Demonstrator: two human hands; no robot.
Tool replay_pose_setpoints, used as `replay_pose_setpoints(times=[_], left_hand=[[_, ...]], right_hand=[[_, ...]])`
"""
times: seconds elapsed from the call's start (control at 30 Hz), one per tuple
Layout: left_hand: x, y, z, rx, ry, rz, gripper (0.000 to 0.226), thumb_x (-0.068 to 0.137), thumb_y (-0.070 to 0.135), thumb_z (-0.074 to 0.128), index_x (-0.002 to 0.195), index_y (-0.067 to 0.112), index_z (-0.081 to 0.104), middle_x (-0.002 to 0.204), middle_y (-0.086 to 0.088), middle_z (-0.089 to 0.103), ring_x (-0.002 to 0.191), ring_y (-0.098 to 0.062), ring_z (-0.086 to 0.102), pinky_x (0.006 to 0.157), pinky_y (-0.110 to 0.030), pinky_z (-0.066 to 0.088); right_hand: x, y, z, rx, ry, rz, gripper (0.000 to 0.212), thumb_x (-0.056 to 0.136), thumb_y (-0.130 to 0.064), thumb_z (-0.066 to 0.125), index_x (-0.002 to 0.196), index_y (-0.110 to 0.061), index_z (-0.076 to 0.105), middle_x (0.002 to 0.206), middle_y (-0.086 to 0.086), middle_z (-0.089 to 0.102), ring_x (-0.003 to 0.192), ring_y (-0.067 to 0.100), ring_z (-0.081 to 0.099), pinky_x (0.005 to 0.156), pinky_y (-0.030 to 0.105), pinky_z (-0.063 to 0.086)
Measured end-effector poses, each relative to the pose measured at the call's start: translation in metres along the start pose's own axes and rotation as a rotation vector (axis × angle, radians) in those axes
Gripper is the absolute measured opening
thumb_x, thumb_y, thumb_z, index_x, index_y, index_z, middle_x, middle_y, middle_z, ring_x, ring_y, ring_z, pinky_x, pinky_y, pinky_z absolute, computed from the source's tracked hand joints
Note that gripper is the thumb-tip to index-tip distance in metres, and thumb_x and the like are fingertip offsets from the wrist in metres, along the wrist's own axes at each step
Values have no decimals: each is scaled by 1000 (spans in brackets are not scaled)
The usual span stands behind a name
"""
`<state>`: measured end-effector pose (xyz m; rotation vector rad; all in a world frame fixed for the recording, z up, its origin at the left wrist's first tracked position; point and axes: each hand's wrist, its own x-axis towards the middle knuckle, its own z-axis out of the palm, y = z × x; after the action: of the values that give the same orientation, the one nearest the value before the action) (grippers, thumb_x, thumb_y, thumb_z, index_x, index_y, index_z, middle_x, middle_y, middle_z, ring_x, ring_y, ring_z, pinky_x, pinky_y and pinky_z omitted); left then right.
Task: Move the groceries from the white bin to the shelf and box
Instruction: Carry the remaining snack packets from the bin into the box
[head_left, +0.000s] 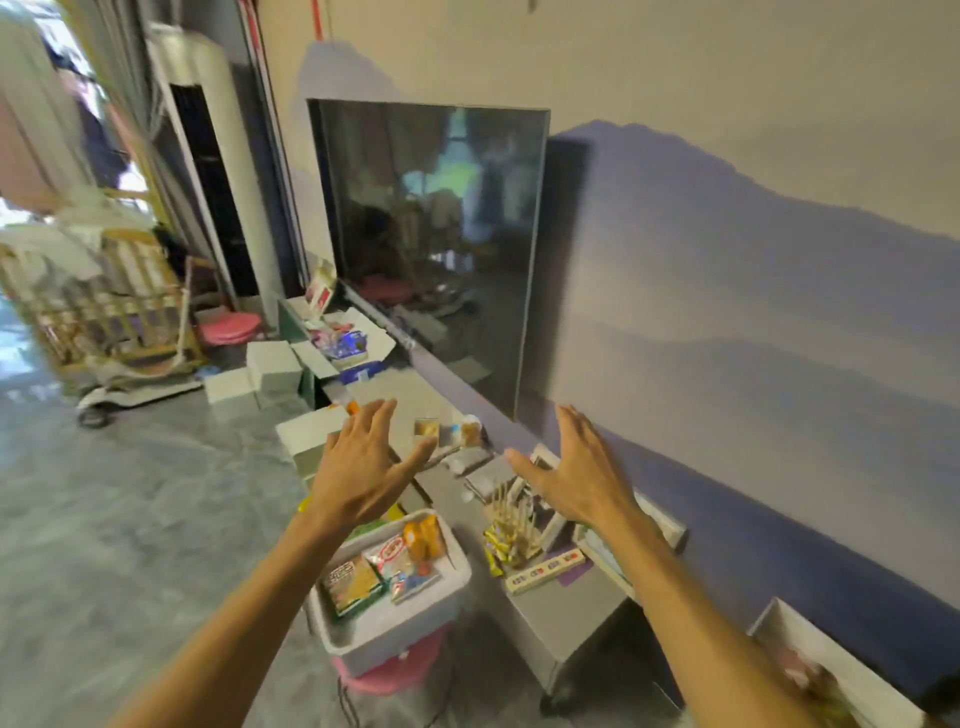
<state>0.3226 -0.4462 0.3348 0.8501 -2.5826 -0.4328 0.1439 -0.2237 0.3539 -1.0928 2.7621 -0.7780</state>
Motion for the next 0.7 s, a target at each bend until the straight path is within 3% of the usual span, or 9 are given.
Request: replay_pose_setpoints(times=[0.23,0.4,0.57,0.7], left_hand=[[9,-130,-13,47,24,-196,103,90,94,26,165,22,29,170,-7,34,151,-30,39,124,-58,33],[34,-201,12,27,-47,-281,104,91,93,26,164,19,32,169,-9,36,150,-30,41,123,-56,35],[50,-246,69,2,-160,-335,100,93,89,30,164,20,32,166,-6,39,146,-28,45,120,-52,38],[56,-280,145,-22,-257,-423,106,88,94,26,164,20,31,167,-5,39,146,-27,46,120,-50,41]], right_hand=[[72,-89,85,-31,-150,-154,108,88,-83,53,168,-19,15,175,5,19,159,29,26,121,46,36],[126,-123,157,-55,-227,-174,104,87,-85,53,164,-23,19,171,5,31,152,32,40,110,50,48],[168,-114,239,-87,-347,-123,112,86,-88,48,167,-18,16,173,8,26,155,30,35,115,48,42],[185,-77,322,-104,-465,-40,104,86,-82,55,162,-16,29,163,9,42,143,31,49,108,43,48]])
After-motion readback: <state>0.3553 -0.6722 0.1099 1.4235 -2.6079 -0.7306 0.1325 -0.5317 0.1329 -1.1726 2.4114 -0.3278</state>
